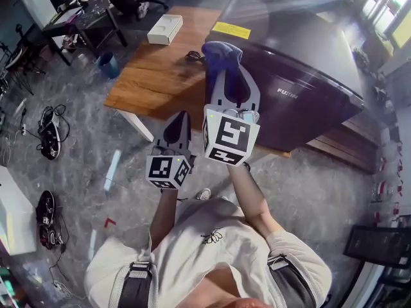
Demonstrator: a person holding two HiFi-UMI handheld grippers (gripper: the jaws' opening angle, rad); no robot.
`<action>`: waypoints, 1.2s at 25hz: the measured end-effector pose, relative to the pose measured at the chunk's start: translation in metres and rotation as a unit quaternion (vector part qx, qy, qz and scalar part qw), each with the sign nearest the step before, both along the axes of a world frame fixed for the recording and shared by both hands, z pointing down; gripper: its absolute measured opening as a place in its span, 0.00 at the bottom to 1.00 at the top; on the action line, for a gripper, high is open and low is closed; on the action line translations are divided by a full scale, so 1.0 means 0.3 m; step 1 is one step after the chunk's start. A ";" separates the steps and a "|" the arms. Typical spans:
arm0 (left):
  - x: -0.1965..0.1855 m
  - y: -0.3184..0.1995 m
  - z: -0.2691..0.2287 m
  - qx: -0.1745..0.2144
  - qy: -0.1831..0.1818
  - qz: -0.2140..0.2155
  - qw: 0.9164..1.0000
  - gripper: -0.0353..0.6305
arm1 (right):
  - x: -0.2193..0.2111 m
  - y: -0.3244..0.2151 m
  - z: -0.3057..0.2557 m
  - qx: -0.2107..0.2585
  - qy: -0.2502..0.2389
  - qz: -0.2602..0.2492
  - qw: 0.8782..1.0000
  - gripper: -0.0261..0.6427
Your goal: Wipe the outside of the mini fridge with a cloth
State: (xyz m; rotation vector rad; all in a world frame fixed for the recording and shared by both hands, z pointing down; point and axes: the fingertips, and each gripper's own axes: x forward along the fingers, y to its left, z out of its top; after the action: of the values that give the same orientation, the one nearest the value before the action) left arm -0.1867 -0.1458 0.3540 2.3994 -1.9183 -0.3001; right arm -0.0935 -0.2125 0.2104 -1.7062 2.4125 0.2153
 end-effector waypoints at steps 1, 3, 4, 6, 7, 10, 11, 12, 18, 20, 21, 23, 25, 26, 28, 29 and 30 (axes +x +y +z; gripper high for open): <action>0.005 0.001 0.000 0.001 -0.001 0.002 1.000 0.06 | 0.019 0.002 0.004 -0.003 0.000 0.002 1.000 0.13; 0.020 0.001 -0.003 0.001 -0.002 0.008 1.000 0.06 | 0.056 0.008 0.008 -0.007 -0.001 0.007 1.000 0.13; 0.029 0.001 -0.005 0.001 -0.003 0.011 1.000 0.06 | 0.074 0.011 0.008 -0.008 -0.004 0.010 1.000 0.13; 0.048 0.001 -0.010 0.002 -0.006 0.017 1.000 0.06 | 0.109 0.020 0.007 -0.010 -0.008 0.015 1.000 0.13; 0.058 0.001 -0.013 0.002 -0.007 0.020 1.000 0.06 | 0.126 0.025 0.007 -0.011 -0.009 0.017 1.000 0.13; 0.091 -0.002 -0.022 0.006 -0.009 0.030 1.000 0.06 | 0.179 0.036 0.006 -0.012 -0.013 0.022 1.000 0.13; 0.104 -0.003 -0.025 0.007 -0.009 0.034 0.999 0.06 | 0.199 0.039 0.006 -0.012 -0.014 0.024 1.000 0.13; 0.117 -0.005 -0.028 0.009 -0.010 0.038 0.999 0.06 | 0.220 0.042 0.006 -0.011 -0.014 0.026 1.000 0.13; 0.219 -0.026 -0.042 0.014 -0.020 0.067 0.997 0.06 | 0.394 0.068 0.004 -0.004 -0.006 0.061 0.998 0.13; 0.256 -0.030 -0.048 0.017 -0.022 0.079 0.997 0.06 | 0.468 0.080 0.004 -0.004 -0.006 0.079 0.997 0.13; 0.274 -0.030 -0.050 0.019 -0.023 0.085 0.996 0.06 | 0.505 0.085 0.005 -0.004 -0.007 0.089 0.996 0.13; 0.306 -0.031 -0.052 0.021 -0.026 0.095 0.995 0.06 | 0.579 0.095 0.008 -0.004 -0.008 0.110 0.994 0.13; 0.334 -0.031 -0.050 0.021 -0.028 0.103 0.994 0.06 | 0.656 0.103 0.010 -0.004 -0.008 0.134 0.991 0.13; 0.346 -0.032 -0.048 0.021 -0.028 0.107 0.994 0.06 | 0.697 0.106 0.011 -0.004 -0.009 0.148 0.989 0.13; 0.365 -0.033 -0.045 0.020 -0.029 0.113 0.993 0.06 | 0.778 0.111 0.014 -0.005 -0.010 0.174 0.985 0.13; 0.373 -0.034 -0.043 0.020 -0.029 0.116 0.993 0.06 | 0.814 0.113 0.015 -0.005 -0.010 0.185 0.983 0.13; 0.378 -0.035 -0.043 0.020 -0.029 0.118 0.992 0.06 | 0.845 0.114 0.017 -0.006 -0.010 0.193 0.981 0.13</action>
State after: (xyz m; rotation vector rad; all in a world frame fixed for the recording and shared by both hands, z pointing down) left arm -0.0732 -0.1565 0.3412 2.6544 -1.6412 -0.2611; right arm 0.1601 -0.1783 0.2154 -2.1581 2.0496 0.2318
